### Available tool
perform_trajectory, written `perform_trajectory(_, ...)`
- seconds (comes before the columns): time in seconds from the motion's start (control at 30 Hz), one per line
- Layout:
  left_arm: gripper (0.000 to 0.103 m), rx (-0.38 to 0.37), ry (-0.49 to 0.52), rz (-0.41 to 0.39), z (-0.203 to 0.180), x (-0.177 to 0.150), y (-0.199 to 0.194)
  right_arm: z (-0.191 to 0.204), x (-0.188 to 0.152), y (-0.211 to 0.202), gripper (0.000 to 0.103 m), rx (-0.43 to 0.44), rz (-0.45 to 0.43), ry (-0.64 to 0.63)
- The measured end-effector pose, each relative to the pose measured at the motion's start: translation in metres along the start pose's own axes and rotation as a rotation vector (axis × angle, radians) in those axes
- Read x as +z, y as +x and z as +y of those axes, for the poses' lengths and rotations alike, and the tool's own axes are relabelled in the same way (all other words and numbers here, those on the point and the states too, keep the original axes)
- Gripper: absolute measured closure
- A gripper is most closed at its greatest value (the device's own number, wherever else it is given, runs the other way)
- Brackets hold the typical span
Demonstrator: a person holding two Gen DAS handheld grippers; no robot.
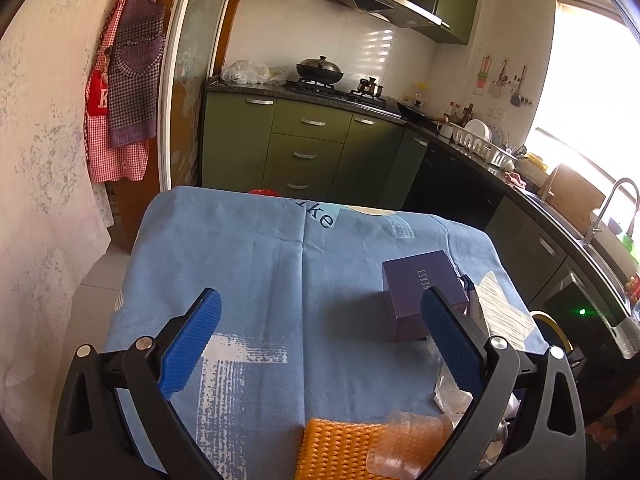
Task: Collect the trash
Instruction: 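Lift the water bottle off the table with the right tool, then carry the water bottle over the yellow-rimmed bin and open the right tool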
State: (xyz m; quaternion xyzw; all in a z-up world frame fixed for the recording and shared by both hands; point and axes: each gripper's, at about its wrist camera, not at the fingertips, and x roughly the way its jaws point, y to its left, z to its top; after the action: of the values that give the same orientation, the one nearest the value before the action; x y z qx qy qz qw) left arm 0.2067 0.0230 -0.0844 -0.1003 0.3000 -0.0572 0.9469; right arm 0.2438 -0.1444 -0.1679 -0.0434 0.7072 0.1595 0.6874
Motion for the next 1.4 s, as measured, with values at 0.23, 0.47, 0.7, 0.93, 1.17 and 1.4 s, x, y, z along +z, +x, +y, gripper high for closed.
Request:
perform_trajectory(0.23,0.005,0.001,0.013,-0.001,-0.003,-0.001,-0.001,-0.009,-0.003,-0.013,0.041,0.032,-0.046,0.009)
perform_trajectory(0.47,0.005,-0.003,0.013,-0.009,-0.005,-0.001,-0.004,-0.011,-0.015,-0.042,0.042,0.074,-0.105,-0.002)
perform_trajectory(0.7,0.005,-0.008,0.018,-0.011,-0.007,-0.002,-0.005,-0.018,-0.035,-0.070,0.042,0.094,-0.144,-0.002)
perform_trajectory(0.93,0.005,-0.012,0.028,-0.017,-0.010,-0.002,-0.006,-0.026,-0.053,-0.092,0.042,0.114,-0.180,0.004)
perform_trajectory(1.17,0.005,-0.015,0.034,-0.020,-0.012,-0.002,-0.006,-0.043,-0.068,-0.118,0.042,0.151,-0.246,0.043)
perform_trajectory(1.4,0.005,-0.030,0.039,-0.010,-0.014,-0.003,-0.005,-0.110,-0.101,-0.153,0.042,0.146,-0.369,0.205)
